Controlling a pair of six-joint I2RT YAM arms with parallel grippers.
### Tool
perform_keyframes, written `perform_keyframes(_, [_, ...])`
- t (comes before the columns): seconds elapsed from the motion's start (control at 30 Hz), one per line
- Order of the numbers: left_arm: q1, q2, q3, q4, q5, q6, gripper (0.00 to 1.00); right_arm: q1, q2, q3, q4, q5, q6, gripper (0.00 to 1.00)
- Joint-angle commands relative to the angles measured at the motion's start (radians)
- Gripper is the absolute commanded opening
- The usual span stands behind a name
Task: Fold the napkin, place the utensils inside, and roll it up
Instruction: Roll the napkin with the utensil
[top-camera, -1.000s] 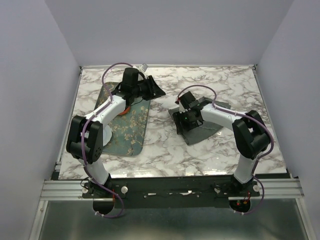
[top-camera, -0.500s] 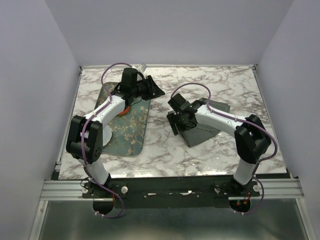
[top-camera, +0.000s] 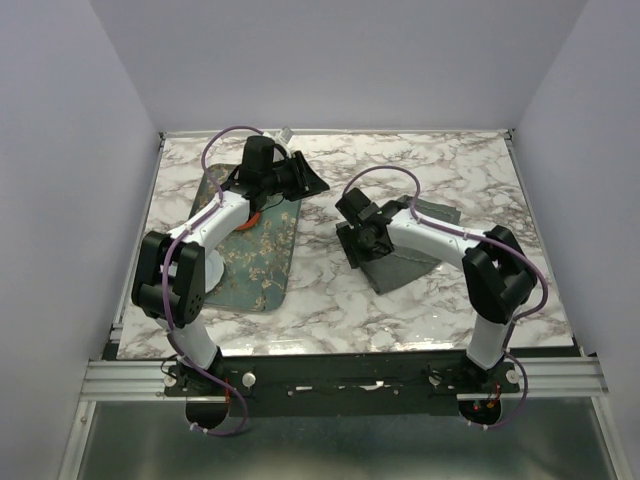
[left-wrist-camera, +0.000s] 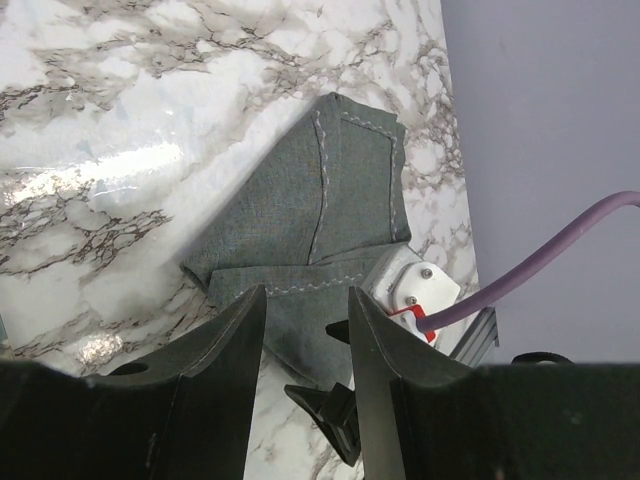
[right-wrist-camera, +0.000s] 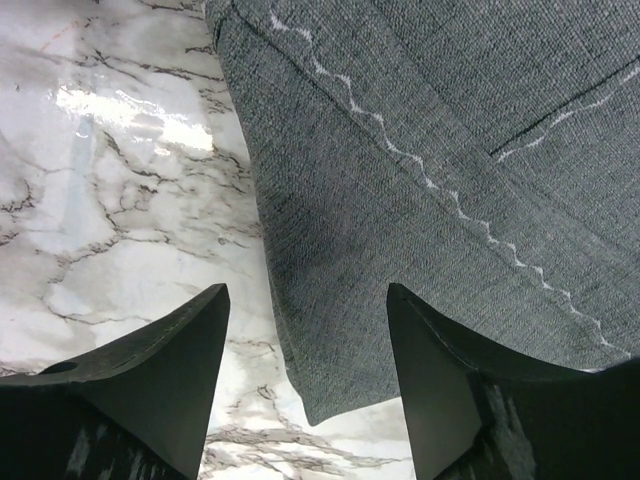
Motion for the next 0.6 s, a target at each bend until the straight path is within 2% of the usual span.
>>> perform_keyframes(0.0, [0.011, -0.034, -0.011, 0.019, 0.022, -0.004, 0.47, 0.001, 0.044, 0.019, 0.034, 0.002, -0.019, 0.71])
perform_keyframes(0.17, [0.015, -0.031, -0.012, 0.019, 0.025, -0.007, 0.47, 0.001, 0.085, 0.042, 0.04, -0.015, -0.018, 0.62])
perform_keyframes(0.57, [0.028, -0.023, -0.02, 0.058, 0.045, -0.028, 0.47, 0.022, 0.111, 0.122, -0.057, 0.083, -0.026, 0.58])
